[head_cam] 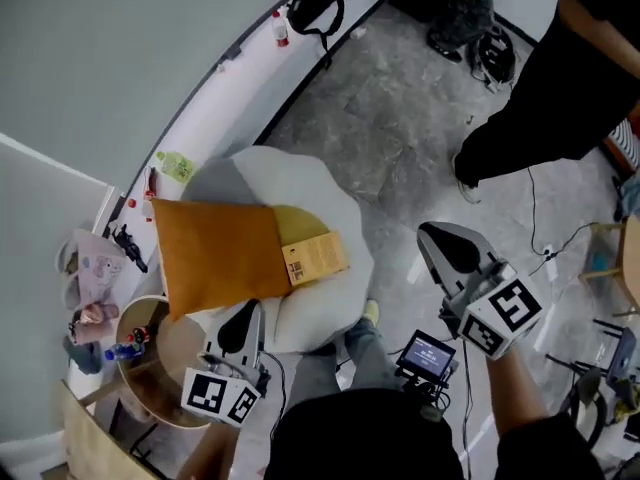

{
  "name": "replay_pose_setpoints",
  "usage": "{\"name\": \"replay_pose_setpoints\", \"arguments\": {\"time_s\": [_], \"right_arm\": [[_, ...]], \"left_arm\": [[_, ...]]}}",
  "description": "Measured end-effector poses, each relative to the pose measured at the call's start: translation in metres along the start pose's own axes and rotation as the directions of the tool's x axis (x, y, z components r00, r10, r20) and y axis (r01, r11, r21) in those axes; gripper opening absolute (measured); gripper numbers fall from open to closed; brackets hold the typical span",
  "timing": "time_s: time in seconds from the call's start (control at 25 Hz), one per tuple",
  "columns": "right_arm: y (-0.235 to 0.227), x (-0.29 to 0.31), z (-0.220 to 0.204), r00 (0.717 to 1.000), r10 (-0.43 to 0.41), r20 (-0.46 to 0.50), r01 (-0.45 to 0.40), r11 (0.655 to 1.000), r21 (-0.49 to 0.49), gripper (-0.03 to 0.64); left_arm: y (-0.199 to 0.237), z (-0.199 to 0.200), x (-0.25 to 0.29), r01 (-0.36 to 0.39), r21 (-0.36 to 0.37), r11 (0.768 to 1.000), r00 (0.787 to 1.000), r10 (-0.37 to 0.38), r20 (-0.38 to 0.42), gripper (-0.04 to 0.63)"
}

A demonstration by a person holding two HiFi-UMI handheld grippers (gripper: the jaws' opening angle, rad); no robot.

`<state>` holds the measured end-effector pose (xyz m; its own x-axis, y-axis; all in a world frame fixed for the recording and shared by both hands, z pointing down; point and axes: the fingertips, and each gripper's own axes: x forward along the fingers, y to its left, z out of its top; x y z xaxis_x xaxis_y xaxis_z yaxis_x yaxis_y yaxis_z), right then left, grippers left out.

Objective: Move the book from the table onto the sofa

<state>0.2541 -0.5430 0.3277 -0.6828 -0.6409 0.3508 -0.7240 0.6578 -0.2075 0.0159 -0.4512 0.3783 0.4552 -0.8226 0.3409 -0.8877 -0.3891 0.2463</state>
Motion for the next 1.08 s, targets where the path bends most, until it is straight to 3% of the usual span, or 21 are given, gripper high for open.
{"name": "replay_pose_setpoints", "arguments": {"time_s": [0.12,0.24,0.4,0.6,1.08], "right_arm": [[0.025,-0.052,0.044,0.994,-0.027,0.109,0.029,0.999,-0.014,0.014],[0.037,-0.080,0.070,0.977,-0.056,0.207,0.062,0.998,-0.024,0.014],[0.040,-0.091,0.082,0.961,-0.071,0.267,0.082,0.996,-0.031,0.014],[0.044,-0.110,0.088,0.949,-0.078,0.306,0.099,0.994,-0.054,0.014],[0.023,-0.146,0.088,0.928,-0.122,0.352,0.135,0.991,-0.012,0.014]], "left_arm": [[-0.037,0.048,-0.039,-0.020,-0.039,0.999,0.992,0.025,0.126,0.014],[-0.058,0.096,-0.055,-0.044,0.032,0.999,0.967,0.034,0.254,0.014],[-0.077,0.140,-0.052,-0.038,0.126,0.991,0.938,-0.008,0.346,0.014],[-0.096,0.158,-0.053,-0.023,0.148,0.989,0.925,-0.035,0.379,0.014],[-0.131,0.172,-0.034,0.025,0.206,0.978,0.922,-0.102,0.372,0.014]]}}
